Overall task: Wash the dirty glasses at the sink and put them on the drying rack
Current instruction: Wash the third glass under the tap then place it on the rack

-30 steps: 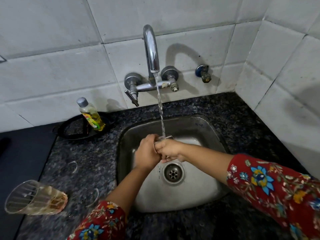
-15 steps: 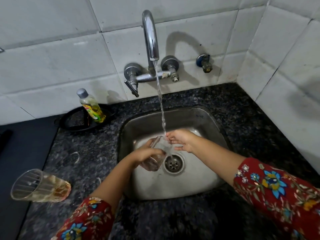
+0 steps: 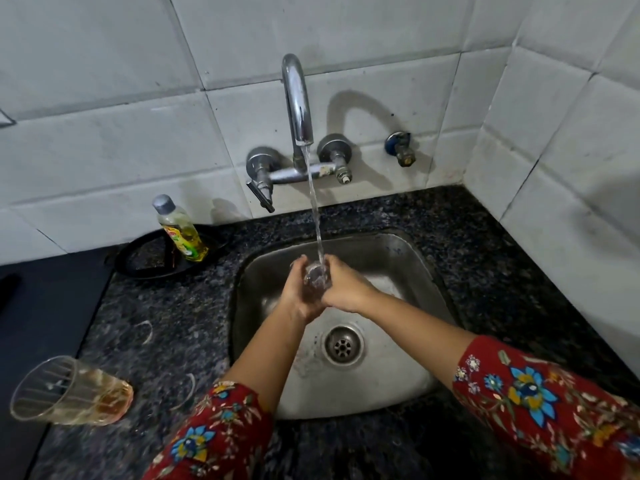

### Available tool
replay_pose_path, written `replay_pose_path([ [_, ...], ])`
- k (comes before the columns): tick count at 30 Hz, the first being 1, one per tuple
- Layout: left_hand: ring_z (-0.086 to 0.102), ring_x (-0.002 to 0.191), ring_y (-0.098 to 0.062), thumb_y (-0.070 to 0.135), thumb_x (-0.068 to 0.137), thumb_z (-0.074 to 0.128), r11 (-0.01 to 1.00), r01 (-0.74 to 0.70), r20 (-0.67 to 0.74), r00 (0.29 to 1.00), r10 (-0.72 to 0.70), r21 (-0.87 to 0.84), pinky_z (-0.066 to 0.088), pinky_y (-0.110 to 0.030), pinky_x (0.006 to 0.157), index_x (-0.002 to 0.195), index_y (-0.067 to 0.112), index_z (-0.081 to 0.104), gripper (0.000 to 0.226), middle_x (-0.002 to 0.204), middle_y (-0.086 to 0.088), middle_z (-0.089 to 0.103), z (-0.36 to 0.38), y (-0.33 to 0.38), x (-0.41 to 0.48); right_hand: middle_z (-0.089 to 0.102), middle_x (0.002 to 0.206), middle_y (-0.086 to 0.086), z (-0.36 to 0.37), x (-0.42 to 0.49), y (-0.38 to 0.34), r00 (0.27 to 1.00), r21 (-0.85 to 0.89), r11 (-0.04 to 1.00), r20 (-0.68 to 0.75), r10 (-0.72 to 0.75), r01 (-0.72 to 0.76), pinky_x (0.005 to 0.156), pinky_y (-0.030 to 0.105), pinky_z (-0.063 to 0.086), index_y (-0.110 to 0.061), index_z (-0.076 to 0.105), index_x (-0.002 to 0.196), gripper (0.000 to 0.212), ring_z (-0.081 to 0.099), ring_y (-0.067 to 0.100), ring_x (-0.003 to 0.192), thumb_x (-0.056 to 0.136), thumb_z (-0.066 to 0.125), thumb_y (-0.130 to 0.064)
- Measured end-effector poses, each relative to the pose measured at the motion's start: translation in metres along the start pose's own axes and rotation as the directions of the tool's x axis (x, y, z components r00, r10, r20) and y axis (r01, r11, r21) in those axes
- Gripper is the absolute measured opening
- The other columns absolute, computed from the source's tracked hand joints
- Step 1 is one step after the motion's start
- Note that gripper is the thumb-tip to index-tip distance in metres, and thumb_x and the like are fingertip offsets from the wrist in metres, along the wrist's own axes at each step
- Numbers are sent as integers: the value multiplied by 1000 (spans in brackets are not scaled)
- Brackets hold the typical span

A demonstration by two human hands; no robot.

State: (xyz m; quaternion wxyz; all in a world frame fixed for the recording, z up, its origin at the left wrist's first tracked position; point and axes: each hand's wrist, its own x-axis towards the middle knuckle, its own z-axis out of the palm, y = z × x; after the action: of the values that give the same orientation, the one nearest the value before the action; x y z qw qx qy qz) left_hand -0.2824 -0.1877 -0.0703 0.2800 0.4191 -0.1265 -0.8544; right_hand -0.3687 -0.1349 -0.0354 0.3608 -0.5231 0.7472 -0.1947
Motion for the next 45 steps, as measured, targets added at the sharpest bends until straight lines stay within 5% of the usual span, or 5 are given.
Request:
replay_pose_path([
  [20, 67, 88, -16, 8, 50, 79, 260, -453, 312, 841, 441, 853, 55, -34, 79, 97, 18, 62, 51, 92, 0, 71, -2, 9, -17, 67, 84, 9, -19, 2, 12, 819, -216, 851, -239, -521, 478, 69, 32, 44, -9, 58, 91, 28, 61, 22, 75, 100, 38, -26],
  [27, 65, 83, -19, 12, 49, 75, 488, -452, 469, 878, 96, 747, 53, -31, 77, 96, 8, 62, 49, 86, -7, 68, -10, 32, -26, 56, 74, 3, -34, 1, 26, 618, -334, 630, -155, -771, 701, 73, 26, 36, -10, 52, 80, 27, 48, 17, 69, 96, 36, -25],
  [33, 64, 81, -8, 28, 60, 77, -77, -365, 329, 704, 630, 928, 49, -24, 69, 92, 33, 54, 40, 87, 12, 66, 11, 12, -31, 68, 91, 13, -19, 8, 4, 835, -268, 874, -281, -473, 404, 73, 38, 48, -4, 59, 100, 33, 63, 28, 82, 101, 35, -26],
  [39, 67, 78, -21, -5, 65, 64, 565, -462, 568, 823, -14, 684, 55, -30, 76, 90, 7, 65, 27, 82, -10, 70, -5, 42, -33, 50, 74, -7, -31, -5, 17, 625, -142, 664, -241, -743, 734, 64, 23, 38, -9, 53, 78, 27, 43, 3, 67, 96, 37, -22],
  [45, 66, 77, -13, 16, 53, 80, 83, -435, 324, 773, 546, 897, 50, -24, 60, 92, 21, 57, 45, 83, 8, 67, 7, 20, -25, 69, 76, 4, -28, 8, 4, 908, 346, 842, -230, -351, 414, 71, 32, 52, -7, 71, 91, 22, 62, 14, 68, 96, 51, -14],
])
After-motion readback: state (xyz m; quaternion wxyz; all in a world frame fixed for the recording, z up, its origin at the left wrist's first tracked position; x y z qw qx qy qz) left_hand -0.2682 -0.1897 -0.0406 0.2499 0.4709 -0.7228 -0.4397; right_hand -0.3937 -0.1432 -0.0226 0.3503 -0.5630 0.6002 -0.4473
